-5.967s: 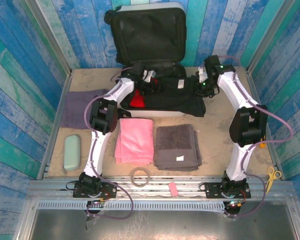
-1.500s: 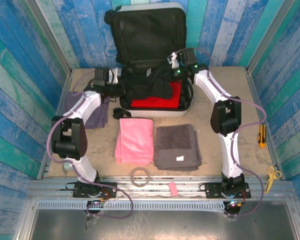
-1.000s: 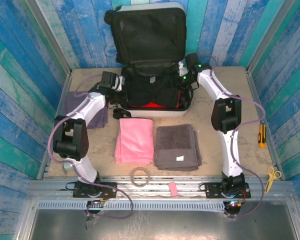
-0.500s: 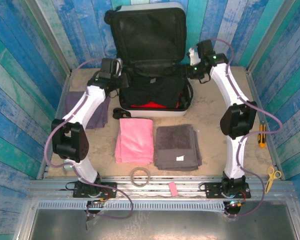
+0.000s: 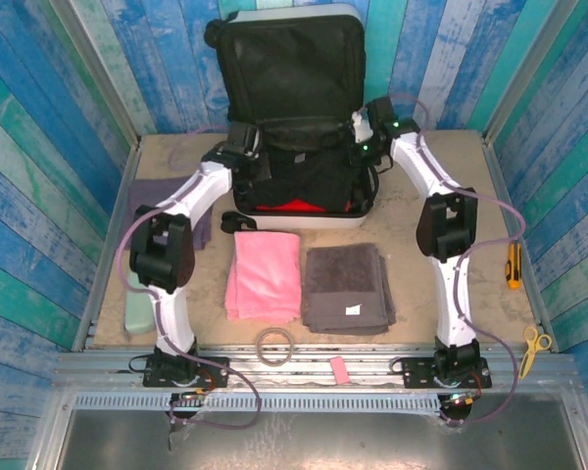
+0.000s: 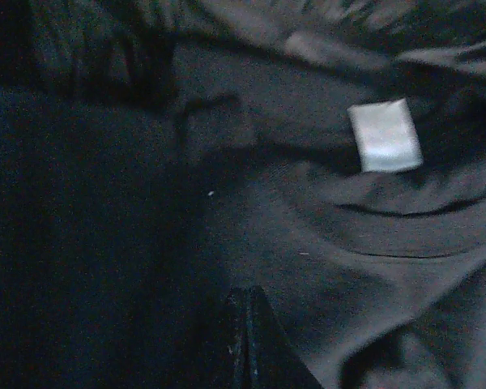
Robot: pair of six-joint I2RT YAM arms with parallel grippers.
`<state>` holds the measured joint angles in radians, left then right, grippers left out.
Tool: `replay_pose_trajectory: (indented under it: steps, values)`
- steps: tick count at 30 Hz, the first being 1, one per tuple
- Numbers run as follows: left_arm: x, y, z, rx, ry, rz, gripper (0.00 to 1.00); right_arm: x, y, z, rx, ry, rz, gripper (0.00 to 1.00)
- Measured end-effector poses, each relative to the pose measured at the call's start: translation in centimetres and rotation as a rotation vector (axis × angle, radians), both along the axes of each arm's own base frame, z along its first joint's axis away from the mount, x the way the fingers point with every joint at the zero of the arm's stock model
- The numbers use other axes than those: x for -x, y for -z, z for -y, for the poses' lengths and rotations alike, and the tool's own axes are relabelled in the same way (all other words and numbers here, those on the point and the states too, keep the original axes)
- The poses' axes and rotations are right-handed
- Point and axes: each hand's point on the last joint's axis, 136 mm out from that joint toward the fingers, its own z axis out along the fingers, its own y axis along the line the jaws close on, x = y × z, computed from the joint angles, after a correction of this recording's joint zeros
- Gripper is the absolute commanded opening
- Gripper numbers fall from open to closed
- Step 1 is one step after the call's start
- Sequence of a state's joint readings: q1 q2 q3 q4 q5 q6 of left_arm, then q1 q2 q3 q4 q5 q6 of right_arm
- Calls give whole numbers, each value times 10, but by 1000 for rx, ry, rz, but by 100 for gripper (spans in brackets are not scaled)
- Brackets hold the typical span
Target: Pack the luggage
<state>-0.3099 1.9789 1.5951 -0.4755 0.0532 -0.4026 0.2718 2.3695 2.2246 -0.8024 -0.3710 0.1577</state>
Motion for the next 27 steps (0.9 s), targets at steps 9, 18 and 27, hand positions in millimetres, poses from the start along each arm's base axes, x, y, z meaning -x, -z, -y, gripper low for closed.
replay_pose_trajectory:
  steps: [9,18,27]
  values:
    - [-22,59,26,95,48,-18,0,-21,36,-7,18,7,46,0]
    - [-51,26,54,172,144,186,51,-29,36,-5,73,-1,130,14]
    - [-45,-13,11,-77,50,279,60,-23,-33,6,52,6,247,27]
